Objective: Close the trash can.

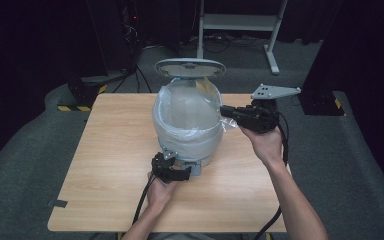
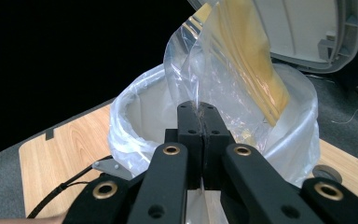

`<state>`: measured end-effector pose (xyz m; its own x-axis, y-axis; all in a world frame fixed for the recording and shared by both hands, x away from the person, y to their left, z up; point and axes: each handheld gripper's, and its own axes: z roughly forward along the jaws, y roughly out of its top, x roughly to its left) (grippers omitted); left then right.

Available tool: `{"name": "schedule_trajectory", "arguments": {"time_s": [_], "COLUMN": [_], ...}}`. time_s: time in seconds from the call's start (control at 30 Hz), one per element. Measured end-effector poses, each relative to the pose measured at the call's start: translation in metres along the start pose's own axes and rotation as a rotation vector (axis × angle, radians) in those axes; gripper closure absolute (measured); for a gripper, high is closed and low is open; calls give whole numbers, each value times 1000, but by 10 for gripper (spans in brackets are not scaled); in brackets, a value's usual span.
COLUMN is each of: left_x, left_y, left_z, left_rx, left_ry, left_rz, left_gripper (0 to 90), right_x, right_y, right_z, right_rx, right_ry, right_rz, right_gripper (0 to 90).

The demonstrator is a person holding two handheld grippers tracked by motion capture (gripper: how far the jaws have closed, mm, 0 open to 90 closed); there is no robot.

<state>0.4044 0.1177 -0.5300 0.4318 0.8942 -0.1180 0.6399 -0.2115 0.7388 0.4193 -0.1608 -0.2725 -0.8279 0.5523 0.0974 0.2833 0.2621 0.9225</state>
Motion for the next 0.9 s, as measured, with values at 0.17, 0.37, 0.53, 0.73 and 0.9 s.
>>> {"name": "schedule_trajectory", "arguments": {"time_s": [0.17,0.37,0.53,0.73,0.9], "left_x": [0,0,0,0,0], "left_y": [0,0,0,0,0], "left_z": [0,0,0,0,0], "left_rx": [0,1,1,1,0], "left_ry": [-1,-1,-1,-3,-3], "left_rz": [0,0,0,-2,-1], "left_gripper": [11,11,11,11,11], "right_x": [0,-1,-1,-1,0], "right_y": [2,7,8,13,16], "right_z": [3,9,12,18,22], "right_rx": [2,5,9,10,14], "right_ry": [8,19,26,30,34], "right_rz": [-2,6,8,4,0], "right_gripper": [895,894,894,895,894]}}
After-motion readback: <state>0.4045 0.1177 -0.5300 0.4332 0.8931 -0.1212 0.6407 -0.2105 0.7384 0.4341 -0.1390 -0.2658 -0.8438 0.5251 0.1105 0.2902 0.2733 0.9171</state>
